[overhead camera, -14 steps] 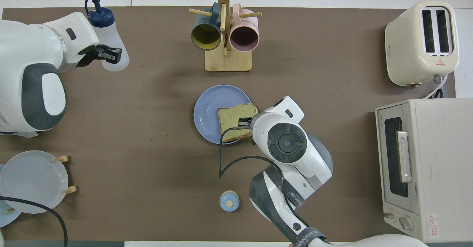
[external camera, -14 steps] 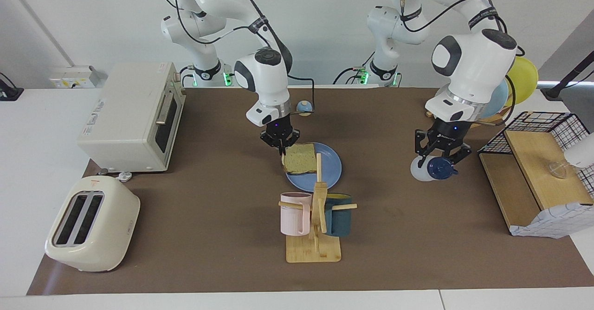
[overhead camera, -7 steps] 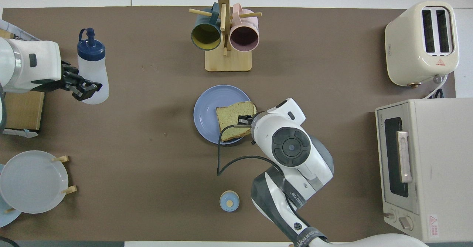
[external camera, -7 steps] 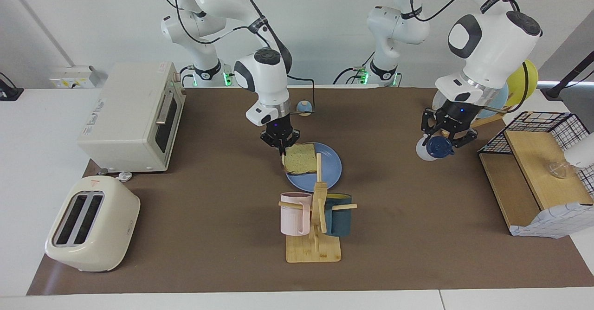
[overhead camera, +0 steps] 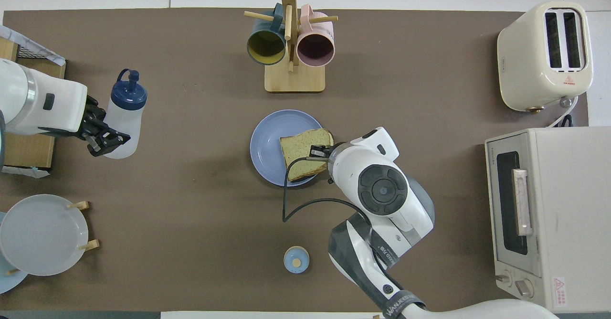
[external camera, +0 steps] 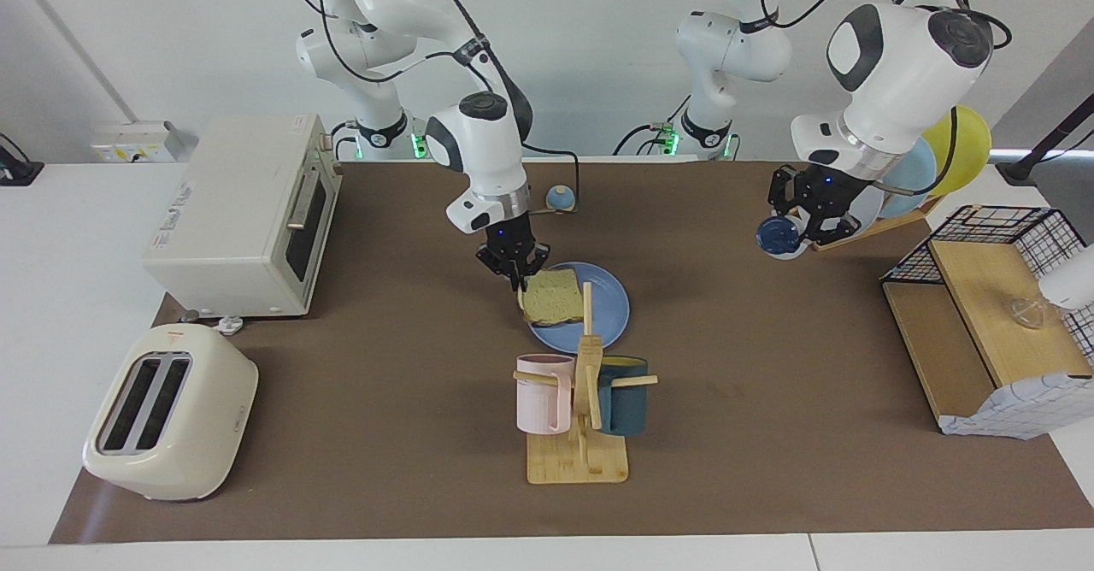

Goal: Put bread on plate and add seasoning
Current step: 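Lift the bottle with the left gripper while the right gripper rises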

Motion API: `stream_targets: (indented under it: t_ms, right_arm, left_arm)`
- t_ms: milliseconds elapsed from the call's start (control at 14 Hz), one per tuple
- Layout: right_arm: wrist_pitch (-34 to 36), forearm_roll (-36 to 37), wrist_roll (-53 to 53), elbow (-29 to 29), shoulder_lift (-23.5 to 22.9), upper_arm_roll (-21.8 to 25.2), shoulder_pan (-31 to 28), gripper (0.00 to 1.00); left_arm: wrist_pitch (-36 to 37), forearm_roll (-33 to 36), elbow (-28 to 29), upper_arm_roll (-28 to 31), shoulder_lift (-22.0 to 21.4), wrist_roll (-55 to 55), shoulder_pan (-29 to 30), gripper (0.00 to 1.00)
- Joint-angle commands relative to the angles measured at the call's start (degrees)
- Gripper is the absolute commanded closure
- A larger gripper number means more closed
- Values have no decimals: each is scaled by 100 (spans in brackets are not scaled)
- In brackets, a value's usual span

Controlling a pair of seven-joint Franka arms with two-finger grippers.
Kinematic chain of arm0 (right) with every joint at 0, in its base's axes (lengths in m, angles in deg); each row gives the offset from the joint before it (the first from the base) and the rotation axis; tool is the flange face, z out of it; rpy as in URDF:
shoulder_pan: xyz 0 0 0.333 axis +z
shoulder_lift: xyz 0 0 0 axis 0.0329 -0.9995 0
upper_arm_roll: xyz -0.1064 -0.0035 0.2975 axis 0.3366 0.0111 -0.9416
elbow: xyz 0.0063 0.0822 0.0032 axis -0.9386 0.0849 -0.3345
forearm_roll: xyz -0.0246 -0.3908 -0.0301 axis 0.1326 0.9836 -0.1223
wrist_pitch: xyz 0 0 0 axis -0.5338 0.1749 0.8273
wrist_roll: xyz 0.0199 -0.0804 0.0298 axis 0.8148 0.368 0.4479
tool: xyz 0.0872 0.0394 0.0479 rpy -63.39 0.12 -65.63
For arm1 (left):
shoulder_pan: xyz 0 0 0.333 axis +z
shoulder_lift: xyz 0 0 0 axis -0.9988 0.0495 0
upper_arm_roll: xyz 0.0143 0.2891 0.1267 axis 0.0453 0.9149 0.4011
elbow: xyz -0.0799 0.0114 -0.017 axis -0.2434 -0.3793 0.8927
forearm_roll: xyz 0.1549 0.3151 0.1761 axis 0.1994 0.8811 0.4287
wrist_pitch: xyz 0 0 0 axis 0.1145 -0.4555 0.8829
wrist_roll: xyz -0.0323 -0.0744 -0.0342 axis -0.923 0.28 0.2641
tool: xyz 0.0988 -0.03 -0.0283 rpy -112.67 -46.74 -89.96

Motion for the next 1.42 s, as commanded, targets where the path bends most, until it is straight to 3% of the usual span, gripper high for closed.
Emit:
stream_targets:
  t_ms: [0, 71, 712, 854, 997, 1139, 1353]
  right_arm:
    - [-120, -42, 109, 103, 110, -63, -65, 19]
    - [-120, -42, 109, 85, 101, -54, -56, 0]
    - [73, -94, 74, -292, 233, -72, 120, 0]
    - [1060, -234, -5, -992, 163, -124, 111, 0]
    - [2135, -926, -678, -1845, -4, -116, 102, 0]
    - [2603, -1813, -937, -2321, 13, -107, -20, 0]
    - [3034, -2343, -946, -2910, 40, -107, -65, 0]
  left_arm:
    - [111, 132, 311, 13, -290, -438, -119, 100]
    - [128, 132, 330, 13, -308, -527, -137, 100]
    - [471, 256, 321, -207, -343, -1106, -172, 100]
    - [672, 264, 330, -216, -361, -1519, -172, 100]
    - [866, 264, 330, -233, -405, -1818, -172, 100]
    - [1033, 404, 339, -382, -440, -1863, -172, 100]
    - [1051, 466, 374, -558, -475, -1837, -172, 100]
